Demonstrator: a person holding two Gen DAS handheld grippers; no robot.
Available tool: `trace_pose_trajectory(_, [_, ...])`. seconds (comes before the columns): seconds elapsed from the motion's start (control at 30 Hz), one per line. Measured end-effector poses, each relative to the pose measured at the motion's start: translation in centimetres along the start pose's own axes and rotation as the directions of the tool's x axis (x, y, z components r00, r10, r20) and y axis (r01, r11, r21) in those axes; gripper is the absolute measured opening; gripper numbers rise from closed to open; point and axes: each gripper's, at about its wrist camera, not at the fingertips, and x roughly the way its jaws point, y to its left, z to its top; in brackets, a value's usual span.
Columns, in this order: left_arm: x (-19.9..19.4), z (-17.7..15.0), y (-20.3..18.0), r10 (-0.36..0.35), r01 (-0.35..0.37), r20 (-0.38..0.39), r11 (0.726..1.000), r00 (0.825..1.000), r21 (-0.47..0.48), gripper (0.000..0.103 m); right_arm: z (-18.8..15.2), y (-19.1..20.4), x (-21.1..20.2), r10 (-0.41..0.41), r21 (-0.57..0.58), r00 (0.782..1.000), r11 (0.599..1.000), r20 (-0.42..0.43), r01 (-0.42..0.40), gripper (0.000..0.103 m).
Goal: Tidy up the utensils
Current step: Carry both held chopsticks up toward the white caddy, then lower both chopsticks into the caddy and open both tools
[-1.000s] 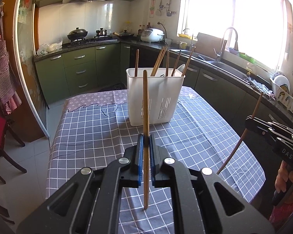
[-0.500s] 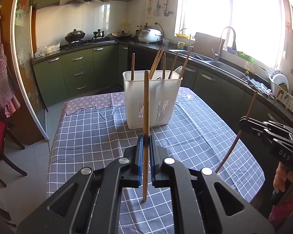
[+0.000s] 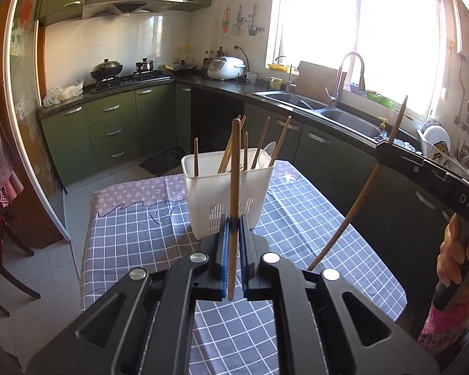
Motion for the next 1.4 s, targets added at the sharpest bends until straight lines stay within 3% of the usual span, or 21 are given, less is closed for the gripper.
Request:
trace_pose_trajectory(0.23, [-1.8,6.4,-0.6,-0.014,0.012,0.09,0.999,0.996,0.031,0.006,6.5,0.1,1.2,0.002,-0.021,0.997,1.0,0.08,0.0,0.006])
trace_pose_trajectory(0.4, [-2.4,11.1,-1.1,0.002,-0.012,0.196,0.999,0.981,0.052,0.006,10.2,-0.8,3.0,-0.024,-0.019,0.993,0.999,0.117,0.026,0.006])
trace_pose_trajectory(0.63, [1.2,15.0,-1.4,0.054,-0.068,0.253,0.997,0.966,0.047,0.006,13.2,-3.0,7.4,-0.104,-0.02,0.987,0.994,0.126,0.108,0.006])
trace_pose_trajectory(0.83, [6.9,14.3,-0.1,0.109,-0.115,0.206,0.993,0.972,0.016,0.006,12.2,-5.1,12.3,-0.131,-0.005,0.989,0.991,0.065,0.132,0.006])
trace_pose_trajectory(1.03, [10.8,11.7,1.3,0.103,-0.104,0.114,0.995,0.988,-0.004,0.006,9.7,-5.2,14.8,-0.136,-0.02,0.991,0.99,0.017,0.137,0.006])
trace_pose_trajectory(1.17, [12.1,10.1,1.6,0.097,-0.096,0.076,0.995,0.992,-0.014,0.007,8.3,-4.7,16.0,-0.14,-0.041,0.99,0.989,-0.017,0.139,0.006])
trace_pose_trajectory(1.3, [12.2,8.9,1.8,0.1,-0.099,0.061,0.995,0.993,-0.022,0.018,7.5,-4.3,16.2,-0.142,-0.049,0.99,0.989,-0.027,0.14,0.009])
trace_pose_trajectory(1.4, [11.3,8.2,1.6,0.096,-0.094,0.068,0.995,0.993,-0.027,0.019,7.1,-3.6,14.6,-0.133,-0.044,0.991,0.99,-0.006,0.132,0.009])
